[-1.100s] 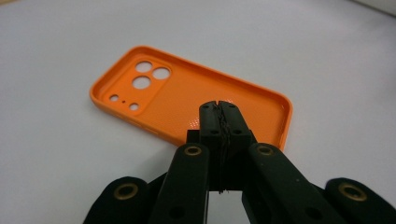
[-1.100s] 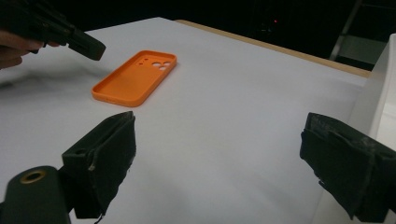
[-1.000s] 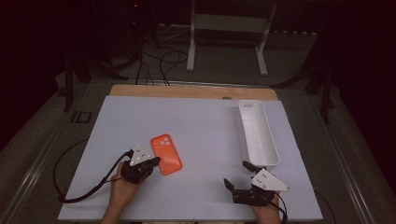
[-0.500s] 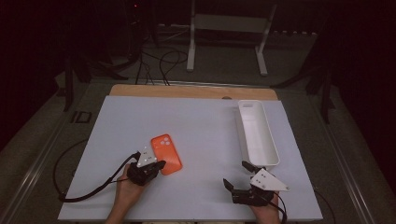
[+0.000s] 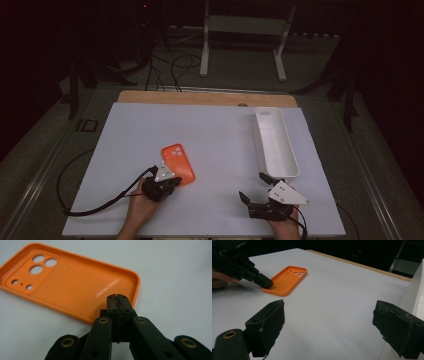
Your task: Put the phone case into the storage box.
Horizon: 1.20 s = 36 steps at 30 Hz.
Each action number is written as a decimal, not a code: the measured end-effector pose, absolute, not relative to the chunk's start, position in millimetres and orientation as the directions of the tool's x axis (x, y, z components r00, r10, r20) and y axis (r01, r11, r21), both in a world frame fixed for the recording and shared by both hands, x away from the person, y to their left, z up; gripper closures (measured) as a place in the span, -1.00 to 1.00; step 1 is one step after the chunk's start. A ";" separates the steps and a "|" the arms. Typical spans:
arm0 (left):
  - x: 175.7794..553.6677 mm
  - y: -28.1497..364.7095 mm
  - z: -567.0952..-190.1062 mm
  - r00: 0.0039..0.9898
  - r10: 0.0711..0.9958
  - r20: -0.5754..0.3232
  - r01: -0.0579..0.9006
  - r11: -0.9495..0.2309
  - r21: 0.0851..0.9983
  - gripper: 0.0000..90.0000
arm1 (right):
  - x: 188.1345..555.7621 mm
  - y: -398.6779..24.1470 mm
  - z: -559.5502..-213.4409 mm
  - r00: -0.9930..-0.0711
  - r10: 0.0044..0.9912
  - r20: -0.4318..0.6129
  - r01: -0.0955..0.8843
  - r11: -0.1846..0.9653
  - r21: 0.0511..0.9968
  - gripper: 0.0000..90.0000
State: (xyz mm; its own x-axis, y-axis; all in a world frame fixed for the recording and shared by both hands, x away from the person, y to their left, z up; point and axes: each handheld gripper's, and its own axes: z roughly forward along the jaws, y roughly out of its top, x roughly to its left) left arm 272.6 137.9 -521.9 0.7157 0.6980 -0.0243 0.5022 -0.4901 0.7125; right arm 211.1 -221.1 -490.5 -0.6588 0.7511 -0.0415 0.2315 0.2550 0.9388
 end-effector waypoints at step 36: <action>276.5 186.3 -518.6 0.554 0.832 0.031 0.594 -0.421 0.685 1.00 | 210.9 -225.1 -489.9 -0.654 0.755 -0.046 0.229 0.256 0.939 -0.76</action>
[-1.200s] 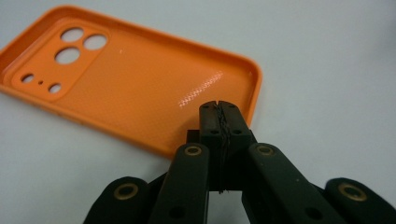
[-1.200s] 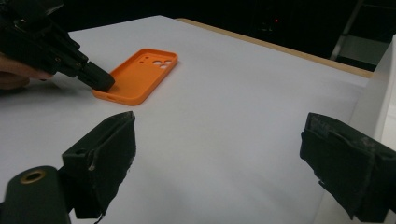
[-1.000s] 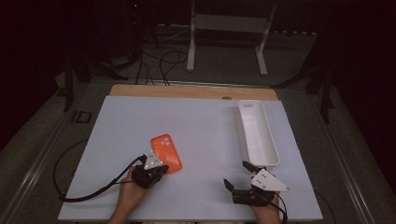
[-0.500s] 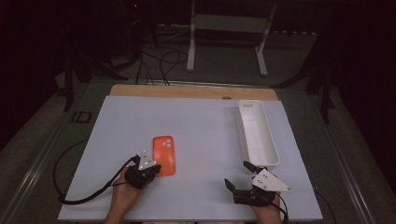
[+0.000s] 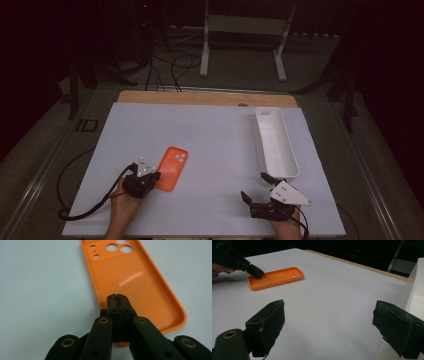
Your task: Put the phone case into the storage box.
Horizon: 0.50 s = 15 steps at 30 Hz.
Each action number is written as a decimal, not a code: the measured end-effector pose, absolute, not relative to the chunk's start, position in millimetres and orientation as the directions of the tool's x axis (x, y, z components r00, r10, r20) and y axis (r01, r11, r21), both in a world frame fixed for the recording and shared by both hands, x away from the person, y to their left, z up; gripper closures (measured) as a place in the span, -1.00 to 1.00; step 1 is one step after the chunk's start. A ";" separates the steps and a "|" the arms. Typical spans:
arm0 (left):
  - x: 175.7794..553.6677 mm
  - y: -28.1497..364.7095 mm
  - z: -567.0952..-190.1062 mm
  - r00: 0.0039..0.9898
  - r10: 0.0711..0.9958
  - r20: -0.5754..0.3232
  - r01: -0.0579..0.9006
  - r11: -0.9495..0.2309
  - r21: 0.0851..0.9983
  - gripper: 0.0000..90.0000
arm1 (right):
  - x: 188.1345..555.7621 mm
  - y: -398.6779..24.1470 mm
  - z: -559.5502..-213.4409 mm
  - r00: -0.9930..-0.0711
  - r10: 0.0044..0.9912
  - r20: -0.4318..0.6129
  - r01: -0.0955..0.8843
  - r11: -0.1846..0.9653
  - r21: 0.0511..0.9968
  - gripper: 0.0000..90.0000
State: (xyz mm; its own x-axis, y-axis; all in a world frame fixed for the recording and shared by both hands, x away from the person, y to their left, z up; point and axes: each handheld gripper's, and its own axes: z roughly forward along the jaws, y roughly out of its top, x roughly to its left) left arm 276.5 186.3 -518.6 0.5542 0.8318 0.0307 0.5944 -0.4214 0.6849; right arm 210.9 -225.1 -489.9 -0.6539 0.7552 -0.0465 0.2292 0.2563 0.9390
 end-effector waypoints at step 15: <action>294.6 199.6 -521.6 0.472 0.880 0.053 0.610 -0.369 0.701 1.00 | 212.1 -221.9 -491.5 -0.658 0.751 -0.050 0.233 0.266 0.936 -0.76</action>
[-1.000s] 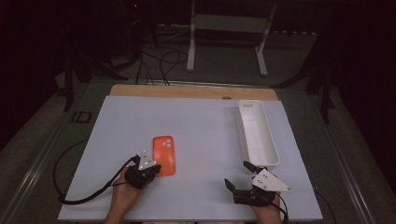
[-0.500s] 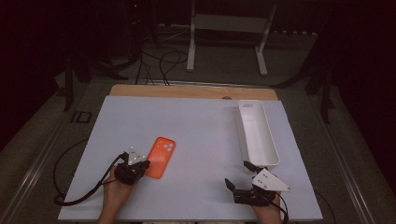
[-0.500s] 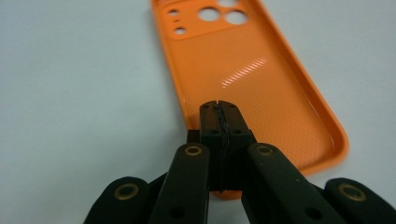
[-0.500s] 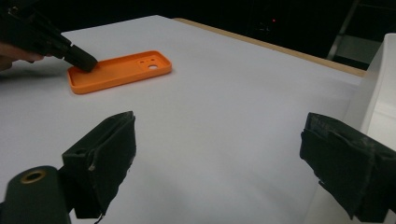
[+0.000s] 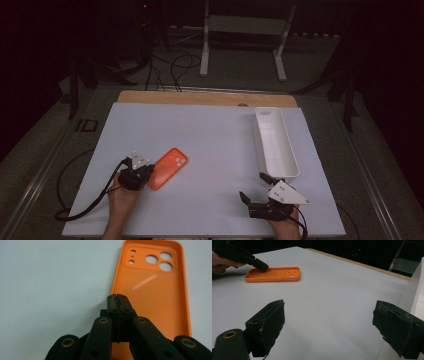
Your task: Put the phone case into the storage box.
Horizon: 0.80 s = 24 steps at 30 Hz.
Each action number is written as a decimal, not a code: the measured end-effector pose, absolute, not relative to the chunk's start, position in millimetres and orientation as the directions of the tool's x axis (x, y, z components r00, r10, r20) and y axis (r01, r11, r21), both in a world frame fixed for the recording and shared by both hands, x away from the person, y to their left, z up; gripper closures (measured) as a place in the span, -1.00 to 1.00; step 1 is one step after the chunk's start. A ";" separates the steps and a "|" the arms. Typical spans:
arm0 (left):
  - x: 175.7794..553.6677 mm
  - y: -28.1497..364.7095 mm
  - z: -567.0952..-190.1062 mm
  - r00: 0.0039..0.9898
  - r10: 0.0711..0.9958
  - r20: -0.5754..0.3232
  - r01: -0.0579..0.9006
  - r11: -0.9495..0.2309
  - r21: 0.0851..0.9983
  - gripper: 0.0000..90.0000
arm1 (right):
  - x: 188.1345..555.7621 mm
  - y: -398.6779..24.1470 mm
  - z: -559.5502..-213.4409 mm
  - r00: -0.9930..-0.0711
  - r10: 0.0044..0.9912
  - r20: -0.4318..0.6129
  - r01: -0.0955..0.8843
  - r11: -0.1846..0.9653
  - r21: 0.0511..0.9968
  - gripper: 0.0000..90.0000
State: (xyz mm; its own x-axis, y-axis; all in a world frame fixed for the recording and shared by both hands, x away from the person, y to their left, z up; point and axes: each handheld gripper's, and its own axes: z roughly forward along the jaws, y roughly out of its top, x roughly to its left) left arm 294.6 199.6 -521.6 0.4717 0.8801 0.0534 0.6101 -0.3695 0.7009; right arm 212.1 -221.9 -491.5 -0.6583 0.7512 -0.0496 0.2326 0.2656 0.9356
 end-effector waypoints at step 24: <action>286.5 207.5 -511.6 0.508 0.861 -0.010 0.535 -0.307 0.787 0.59 | 211.6 -223.3 -490.9 -0.658 0.752 -0.044 0.235 0.260 0.936 -0.76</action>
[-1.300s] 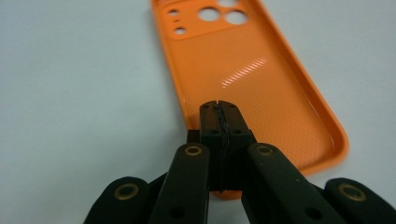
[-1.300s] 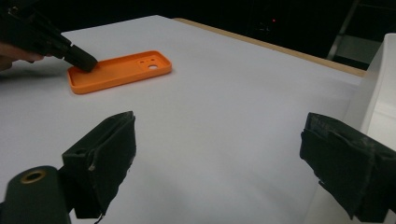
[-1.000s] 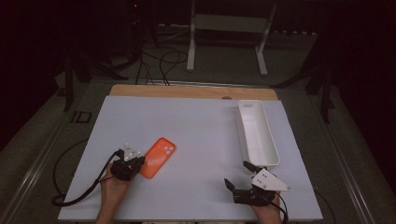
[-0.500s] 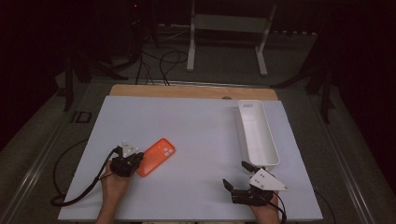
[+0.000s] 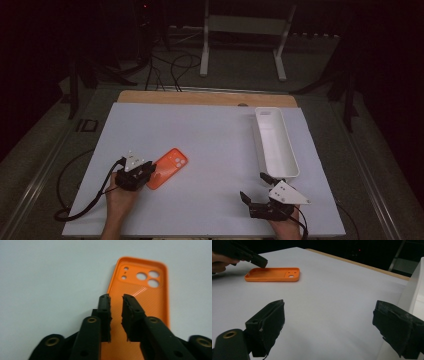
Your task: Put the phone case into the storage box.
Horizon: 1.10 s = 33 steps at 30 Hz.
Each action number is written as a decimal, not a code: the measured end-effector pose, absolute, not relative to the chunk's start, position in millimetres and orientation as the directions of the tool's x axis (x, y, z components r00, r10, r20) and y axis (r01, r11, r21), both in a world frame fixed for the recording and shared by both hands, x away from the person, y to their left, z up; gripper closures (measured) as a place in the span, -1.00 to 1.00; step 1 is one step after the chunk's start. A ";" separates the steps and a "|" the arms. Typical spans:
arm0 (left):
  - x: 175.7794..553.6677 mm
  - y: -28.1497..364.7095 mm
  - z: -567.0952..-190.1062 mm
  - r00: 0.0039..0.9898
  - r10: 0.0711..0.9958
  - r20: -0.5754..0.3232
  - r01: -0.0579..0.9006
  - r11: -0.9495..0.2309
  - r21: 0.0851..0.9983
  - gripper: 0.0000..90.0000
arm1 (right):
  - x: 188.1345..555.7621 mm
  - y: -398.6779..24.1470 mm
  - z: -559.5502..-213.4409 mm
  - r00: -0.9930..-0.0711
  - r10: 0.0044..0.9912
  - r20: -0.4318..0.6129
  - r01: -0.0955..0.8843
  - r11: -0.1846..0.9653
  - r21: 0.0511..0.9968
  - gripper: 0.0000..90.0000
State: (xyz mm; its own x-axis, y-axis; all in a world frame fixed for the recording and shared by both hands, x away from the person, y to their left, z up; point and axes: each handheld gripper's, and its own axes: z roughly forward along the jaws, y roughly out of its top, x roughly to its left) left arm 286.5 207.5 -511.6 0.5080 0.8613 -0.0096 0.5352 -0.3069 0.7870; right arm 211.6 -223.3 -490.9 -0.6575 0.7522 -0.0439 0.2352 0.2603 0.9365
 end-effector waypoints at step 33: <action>233.0 242.8 -468.7 0.557 0.830 -0.035 0.368 -0.209 0.906 -0.98 | 213.0 -229.2 -489.3 -0.655 0.755 -0.030 0.233 0.239 0.942 -0.77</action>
